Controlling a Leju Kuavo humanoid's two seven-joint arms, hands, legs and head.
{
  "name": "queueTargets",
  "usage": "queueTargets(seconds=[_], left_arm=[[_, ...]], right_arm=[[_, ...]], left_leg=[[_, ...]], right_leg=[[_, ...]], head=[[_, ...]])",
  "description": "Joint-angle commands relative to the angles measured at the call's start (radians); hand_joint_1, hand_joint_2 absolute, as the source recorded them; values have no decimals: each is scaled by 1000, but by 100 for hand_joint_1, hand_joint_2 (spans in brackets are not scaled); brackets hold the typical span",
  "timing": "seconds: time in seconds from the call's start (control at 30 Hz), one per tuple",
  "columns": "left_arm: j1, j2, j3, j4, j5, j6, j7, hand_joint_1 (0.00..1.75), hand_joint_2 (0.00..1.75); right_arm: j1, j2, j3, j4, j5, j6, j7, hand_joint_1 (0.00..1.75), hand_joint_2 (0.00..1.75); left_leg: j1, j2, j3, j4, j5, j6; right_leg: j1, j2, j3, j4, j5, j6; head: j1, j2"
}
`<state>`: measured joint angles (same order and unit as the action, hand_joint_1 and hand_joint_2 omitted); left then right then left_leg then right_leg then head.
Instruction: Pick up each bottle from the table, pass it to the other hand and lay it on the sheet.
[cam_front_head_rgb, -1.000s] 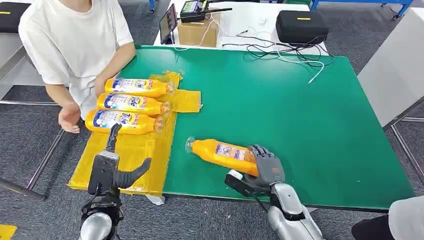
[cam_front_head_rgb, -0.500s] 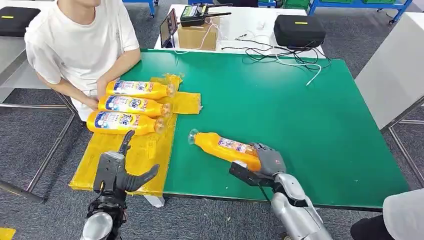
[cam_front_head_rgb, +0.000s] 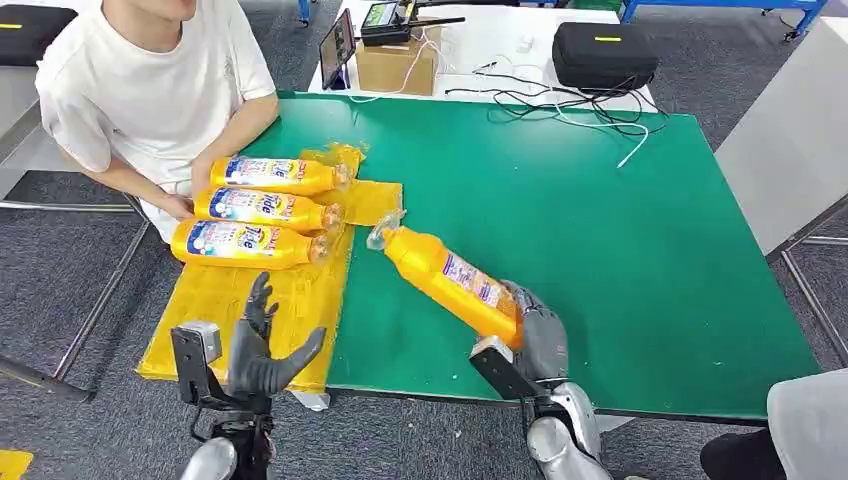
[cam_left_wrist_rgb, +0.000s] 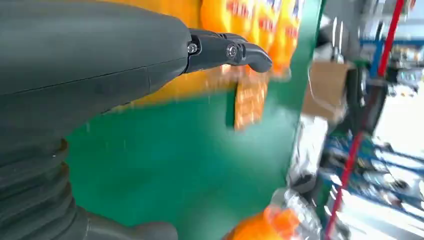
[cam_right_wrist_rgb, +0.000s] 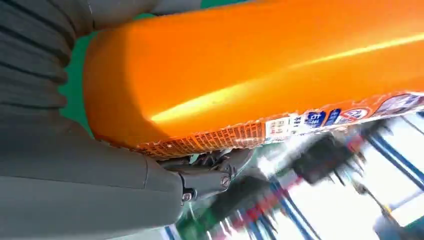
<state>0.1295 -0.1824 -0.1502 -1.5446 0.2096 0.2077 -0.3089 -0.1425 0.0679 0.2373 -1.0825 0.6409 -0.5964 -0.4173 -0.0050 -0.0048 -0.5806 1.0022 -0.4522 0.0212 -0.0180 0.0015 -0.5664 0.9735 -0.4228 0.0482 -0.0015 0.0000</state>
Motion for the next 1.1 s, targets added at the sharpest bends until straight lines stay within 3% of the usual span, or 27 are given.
queueTargets(seconds=[0.03, 0.13, 0.3, 0.37, 0.43, 0.5, 0.63, 1.1], left_arm=[[-41, 40, -272, 149, 79, -105, -97, 0, 175], [-125, 17, -347, 222, 161, -162, -126, 0, 175], [-143, 14, -361, 229, 171, -154, -128, 0, 175], [-157, 4, -367, 232, 217, -149, -151, 0, 175], [-178, 2, -384, 246, 262, -197, -155, 0, 175], [-201, -14, -401, 260, 263, -212, -185, 0, 175], [-272, -61, -357, 337, 337, -172, -186, 0, 175], [-282, -55, -329, 282, 398, -206, -208, 0, 175]], right_arm=[[19, 4, -39, -104, -168, 27, -85, 175, 175], [0, 43, -45, -111, -292, 88, -138, 175, 175], [1, 53, -28, -128, -300, 88, -137, 175, 175], [-2, 18, 50, -134, -293, 176, -117, 175, 175], [-8, -37, 156, -109, -237, 328, -28, 175, 175], [10, -50, 206, -83, -222, 378, -63, 175, 175], [-1, -24, 246, -35, -213, 372, -102, 175, 175], [-19, -3, 323, -8, -232, 382, -188, 175, 175]], left_leg=[[0, -1, 0, 0, 0, -1], [-1, -3, -2, 0, 1, -1], [0, 0, -2, 0, 0, -2], [-1, 0, -2, 0, 0, -1], [1, -1, 0, 0, -1, -2], [1, 0, -1, 0, 0, -1], [1, -3, -3, 0, 0, -1], [1, 0, -4, 0, 0, -1]], right_leg=[[0, -2, 0, 0, -1, -1], [-1, -4, -1, 0, 0, -1], [0, -1, -1, 0, 0, -2], [0, -1, -2, 0, 0, -1], [2, -1, 0, -1, -1, -2], [1, -1, -1, -1, 0, -1], [1, -3, -3, -1, 0, -1], [1, -1, -3, -1, 0, -1]], head=[[0, 0], [0, 0], [0, 0], [0, 0], [0, 0], [0, 0], [0, 0], [0, 0]])
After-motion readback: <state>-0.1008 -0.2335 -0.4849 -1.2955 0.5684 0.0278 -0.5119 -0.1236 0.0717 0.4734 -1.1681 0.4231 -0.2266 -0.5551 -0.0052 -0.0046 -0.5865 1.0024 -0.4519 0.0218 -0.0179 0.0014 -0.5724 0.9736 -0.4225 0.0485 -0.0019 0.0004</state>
